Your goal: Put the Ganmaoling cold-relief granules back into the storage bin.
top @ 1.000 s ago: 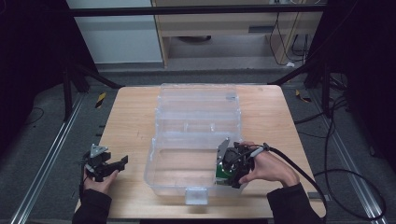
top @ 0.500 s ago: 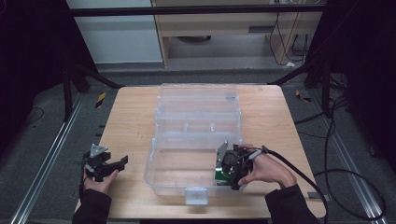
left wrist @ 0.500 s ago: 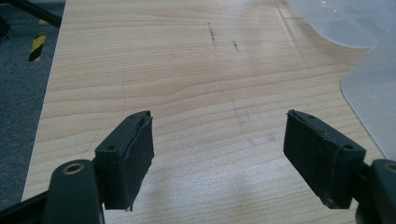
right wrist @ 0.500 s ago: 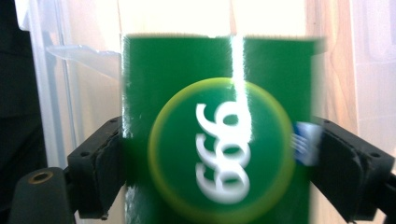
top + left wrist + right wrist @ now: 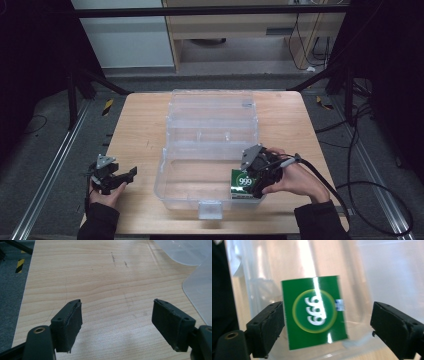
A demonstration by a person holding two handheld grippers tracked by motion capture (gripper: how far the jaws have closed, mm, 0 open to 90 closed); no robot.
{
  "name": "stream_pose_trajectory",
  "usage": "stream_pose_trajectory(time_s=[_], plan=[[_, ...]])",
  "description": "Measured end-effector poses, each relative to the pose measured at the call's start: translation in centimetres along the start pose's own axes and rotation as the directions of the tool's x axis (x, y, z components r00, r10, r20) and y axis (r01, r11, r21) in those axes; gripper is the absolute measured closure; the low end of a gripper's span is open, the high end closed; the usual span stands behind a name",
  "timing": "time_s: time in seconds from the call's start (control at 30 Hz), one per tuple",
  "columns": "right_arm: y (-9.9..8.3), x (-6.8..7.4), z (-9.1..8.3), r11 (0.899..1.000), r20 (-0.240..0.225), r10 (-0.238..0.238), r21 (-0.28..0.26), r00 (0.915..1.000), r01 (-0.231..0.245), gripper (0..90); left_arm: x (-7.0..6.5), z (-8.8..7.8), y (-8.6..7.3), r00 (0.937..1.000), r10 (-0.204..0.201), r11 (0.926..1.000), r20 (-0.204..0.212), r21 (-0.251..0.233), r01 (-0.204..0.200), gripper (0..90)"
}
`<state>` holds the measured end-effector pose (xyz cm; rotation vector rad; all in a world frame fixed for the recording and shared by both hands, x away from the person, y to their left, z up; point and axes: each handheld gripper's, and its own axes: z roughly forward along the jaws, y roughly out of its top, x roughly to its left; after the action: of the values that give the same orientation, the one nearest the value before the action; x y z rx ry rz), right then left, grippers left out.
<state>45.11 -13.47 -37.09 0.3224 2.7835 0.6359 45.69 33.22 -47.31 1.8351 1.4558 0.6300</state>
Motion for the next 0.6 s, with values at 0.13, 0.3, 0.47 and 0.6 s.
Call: stream_pose_trajectory(time_s=[0.13,0.3,0.47,0.6], plan=[[-1.2,-0.6,-2.0,0.99,0.068,0.092,-0.112,0.9935,-0.084,8.9,0.0,0.0,0.0,1.0,0.001,1.0,0.001,0.001,-0.001,23.7],[-4.2,-0.6,-3.6,0.957,0.137,0.212,-0.229,0.9676,-0.177,6.4,0.0,0.1,0.0,1.0,0.006,1.0,0.002,0.004,-0.006,23.6],[-7.6,-0.6,-3.4,0.88,0.176,0.388,-0.362,0.9047,-0.307,5.5,-0.2,0.1,0.0,1.0,0.007,0.9999,0.005,0.007,-0.007,23.6],[-10.1,-0.9,-2.8,0.806,0.187,0.511,-0.444,0.839,-0.392,5.3,-0.2,0.2,-0.1,0.9999,0.012,0.9999,0.003,0.009,-0.012,23.6]])
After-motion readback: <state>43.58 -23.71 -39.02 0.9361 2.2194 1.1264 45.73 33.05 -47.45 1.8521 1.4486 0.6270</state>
